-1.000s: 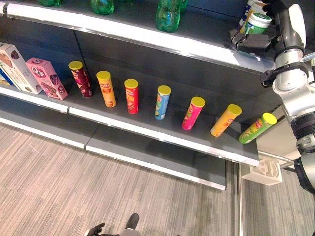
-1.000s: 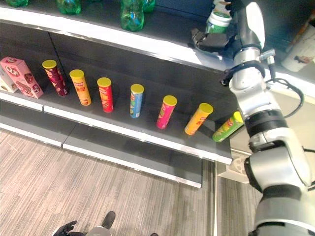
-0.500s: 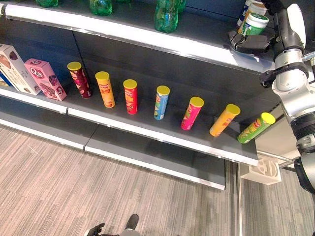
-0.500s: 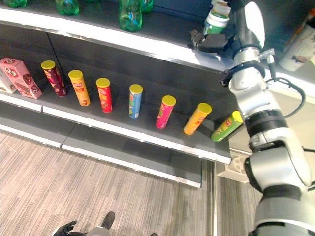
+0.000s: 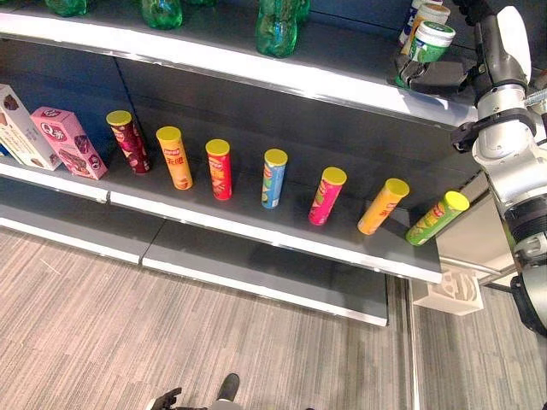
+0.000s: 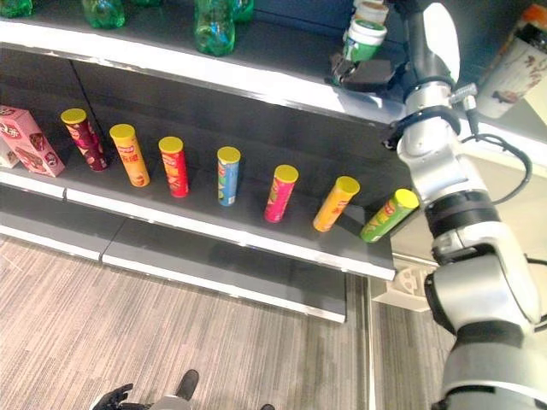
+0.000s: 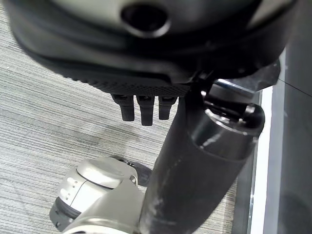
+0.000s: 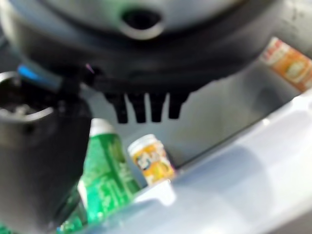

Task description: Put the goods on the table back onto the shelves and tidy them up.

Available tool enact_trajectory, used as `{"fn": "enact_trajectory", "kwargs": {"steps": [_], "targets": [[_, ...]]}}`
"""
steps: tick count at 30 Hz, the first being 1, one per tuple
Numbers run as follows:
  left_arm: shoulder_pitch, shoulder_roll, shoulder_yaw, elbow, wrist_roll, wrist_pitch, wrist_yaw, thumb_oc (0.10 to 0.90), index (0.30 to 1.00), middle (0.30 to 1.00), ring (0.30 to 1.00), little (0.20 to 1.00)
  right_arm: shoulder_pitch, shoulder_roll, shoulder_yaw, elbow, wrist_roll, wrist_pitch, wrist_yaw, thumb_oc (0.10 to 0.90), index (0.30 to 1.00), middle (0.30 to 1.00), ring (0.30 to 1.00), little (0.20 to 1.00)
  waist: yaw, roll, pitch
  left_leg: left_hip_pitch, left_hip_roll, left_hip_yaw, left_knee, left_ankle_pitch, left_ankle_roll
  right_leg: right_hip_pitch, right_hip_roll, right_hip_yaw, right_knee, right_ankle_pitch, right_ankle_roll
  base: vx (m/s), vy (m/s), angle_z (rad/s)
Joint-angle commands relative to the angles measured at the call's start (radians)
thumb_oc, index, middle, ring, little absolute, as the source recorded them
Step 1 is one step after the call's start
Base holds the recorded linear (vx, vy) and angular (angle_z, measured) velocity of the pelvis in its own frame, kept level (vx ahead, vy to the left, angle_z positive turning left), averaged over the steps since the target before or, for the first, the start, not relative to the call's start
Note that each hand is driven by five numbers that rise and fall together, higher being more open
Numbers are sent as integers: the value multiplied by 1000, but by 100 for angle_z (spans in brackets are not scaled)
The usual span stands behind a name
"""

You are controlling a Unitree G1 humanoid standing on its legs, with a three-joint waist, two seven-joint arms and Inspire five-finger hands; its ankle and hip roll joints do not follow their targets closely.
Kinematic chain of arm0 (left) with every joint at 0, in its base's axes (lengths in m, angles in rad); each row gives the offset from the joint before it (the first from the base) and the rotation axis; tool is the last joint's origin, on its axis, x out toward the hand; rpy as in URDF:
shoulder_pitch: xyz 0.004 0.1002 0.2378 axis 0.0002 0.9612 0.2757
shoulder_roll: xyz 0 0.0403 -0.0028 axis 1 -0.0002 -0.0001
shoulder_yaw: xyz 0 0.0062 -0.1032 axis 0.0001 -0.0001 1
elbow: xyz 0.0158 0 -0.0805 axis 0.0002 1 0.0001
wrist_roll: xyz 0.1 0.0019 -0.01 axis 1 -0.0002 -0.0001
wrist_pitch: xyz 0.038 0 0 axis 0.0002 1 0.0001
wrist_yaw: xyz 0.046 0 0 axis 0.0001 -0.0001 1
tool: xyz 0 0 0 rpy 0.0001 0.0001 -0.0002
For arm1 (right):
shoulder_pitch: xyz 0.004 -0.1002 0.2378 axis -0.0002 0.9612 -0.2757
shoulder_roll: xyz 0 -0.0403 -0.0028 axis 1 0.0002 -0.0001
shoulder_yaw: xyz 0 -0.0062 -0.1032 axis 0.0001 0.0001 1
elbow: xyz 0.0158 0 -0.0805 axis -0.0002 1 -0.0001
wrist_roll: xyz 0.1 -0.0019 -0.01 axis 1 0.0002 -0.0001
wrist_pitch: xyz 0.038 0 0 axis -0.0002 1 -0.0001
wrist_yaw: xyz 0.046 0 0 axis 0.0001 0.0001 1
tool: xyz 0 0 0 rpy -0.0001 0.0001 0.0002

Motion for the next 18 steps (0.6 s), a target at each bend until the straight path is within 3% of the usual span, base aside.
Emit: {"fn": "enact_trajectory", "kwargs": {"steps": [1, 18], "targets": [[-15, 37, -25, 59, 16, -27, 19, 800, 900, 900, 900, 900, -166, -37, 34, 0, 1, -42, -69, 800, 900, 900, 900, 900, 4, -28, -50, 39, 3, 92, 2, -96, -22, 13, -31, -37, 18, -57, 60, 0, 0, 0], [-19, 33, -18, 73, 11, -28, 28, 800, 900, 900, 900, 900, -181, -19, 55, 28, -31, -29, -72, 800, 900, 900, 900, 900, -10, -31, -55, 44, 4, 97, 2, -98, -20, 10, -32, -32, 22, -57, 60, 0, 0, 0]]}}
